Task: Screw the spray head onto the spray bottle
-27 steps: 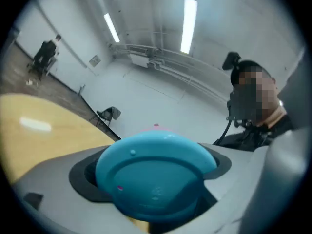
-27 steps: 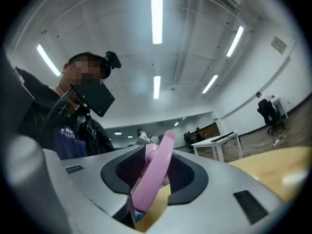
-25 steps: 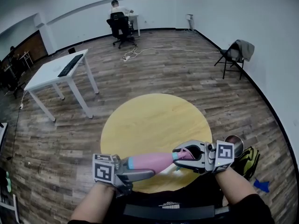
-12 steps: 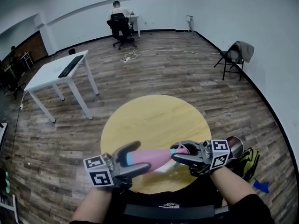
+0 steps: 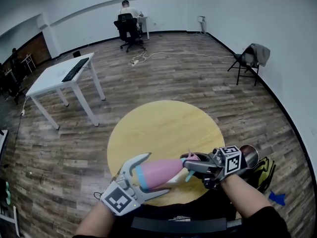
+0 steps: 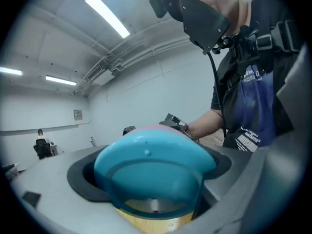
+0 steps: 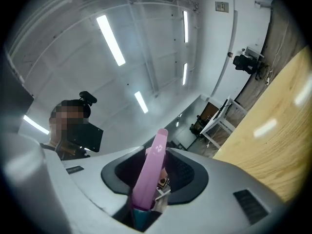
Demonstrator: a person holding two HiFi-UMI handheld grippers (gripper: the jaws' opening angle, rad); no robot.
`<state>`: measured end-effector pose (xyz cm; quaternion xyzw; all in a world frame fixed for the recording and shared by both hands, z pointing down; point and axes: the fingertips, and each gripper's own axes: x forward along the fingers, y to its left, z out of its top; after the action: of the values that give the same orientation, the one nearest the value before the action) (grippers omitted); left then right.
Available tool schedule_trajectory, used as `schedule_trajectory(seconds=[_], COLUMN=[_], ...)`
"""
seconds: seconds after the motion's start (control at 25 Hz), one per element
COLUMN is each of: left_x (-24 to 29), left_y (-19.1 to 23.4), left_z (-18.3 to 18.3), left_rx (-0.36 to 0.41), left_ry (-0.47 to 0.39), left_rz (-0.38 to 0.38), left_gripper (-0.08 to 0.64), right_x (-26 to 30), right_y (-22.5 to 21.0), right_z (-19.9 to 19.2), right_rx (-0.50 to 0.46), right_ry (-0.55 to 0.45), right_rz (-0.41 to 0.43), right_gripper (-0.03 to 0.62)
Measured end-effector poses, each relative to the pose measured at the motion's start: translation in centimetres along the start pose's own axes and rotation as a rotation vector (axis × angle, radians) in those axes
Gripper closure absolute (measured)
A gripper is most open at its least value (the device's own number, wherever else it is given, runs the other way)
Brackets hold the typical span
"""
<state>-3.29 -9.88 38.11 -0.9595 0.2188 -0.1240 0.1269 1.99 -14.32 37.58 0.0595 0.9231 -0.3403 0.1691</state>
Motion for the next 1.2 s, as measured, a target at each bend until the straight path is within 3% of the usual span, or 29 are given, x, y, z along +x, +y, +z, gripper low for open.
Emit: schedule_trajectory(seconds=[0.08,0.2,0.32,0.4,0.6,0.8,0.88,1.08,1.16,1.2], left_x=[0.0,-0.3,-0.6,-0.6,0.0,0.0,-0.1,-0.4,-1.0,-1.2], left_y=[0.2,1.0,1.5,1.3,0.1,-0.8,-0.8,2.4,3.4,3.6], left_z=[-0.3,-0.5,-0.2,-0.4,-1.4,-1.6,-1.5,-0.2,0.5,0.8], left_rx=[-0.069,-0.277,-0.581,-0.735,-1.02,-1.314,-1.312,-1.157,-1.016,-0.903], left_ry=[-0.01,-0.041,-0.1,-0.126,-0.142,-0.135,-0.149,-0.279,-0.303,-0.294], left_rz=[-0.006,-0.06,-0.158,-0.223,-0.38,-0.549,-0.54,-0.359,-0.26,-0.203], left_gripper=[0.029,0.032,0.032,0.032,0.034,0.035,0.034,0.031,0.028,0.028], right_x=[0.1,0.3,0.6,0.8,0.4,0.9,0.7,0.5,0.6,0.5], right_y=[-0.2,-0.2,0.9,1.9,3.4,4.9,4.8,3.4,2.7,2.2], right_z=[-0.1,-0.2,0.1,0.0,-0.8,-1.9,-2.0,-0.1,0.0,0.1], right_rx=[-0.03,-0.099,-0.239,-0.365,-0.614,-0.734,-0.709,-0.536,-0.445,-0.388], right_ry=[0.014,0.023,0.036,0.07,0.152,0.236,0.23,0.099,0.075,0.06], right_rz=[-0.028,-0.06,-0.06,-0.058,-0.041,-0.006,0.0,-0.004,-0.018,-0.025], right_gripper=[0.442,0.442,0.442,0.442,0.442,0.442,0.442,0.442,0.442,0.443])
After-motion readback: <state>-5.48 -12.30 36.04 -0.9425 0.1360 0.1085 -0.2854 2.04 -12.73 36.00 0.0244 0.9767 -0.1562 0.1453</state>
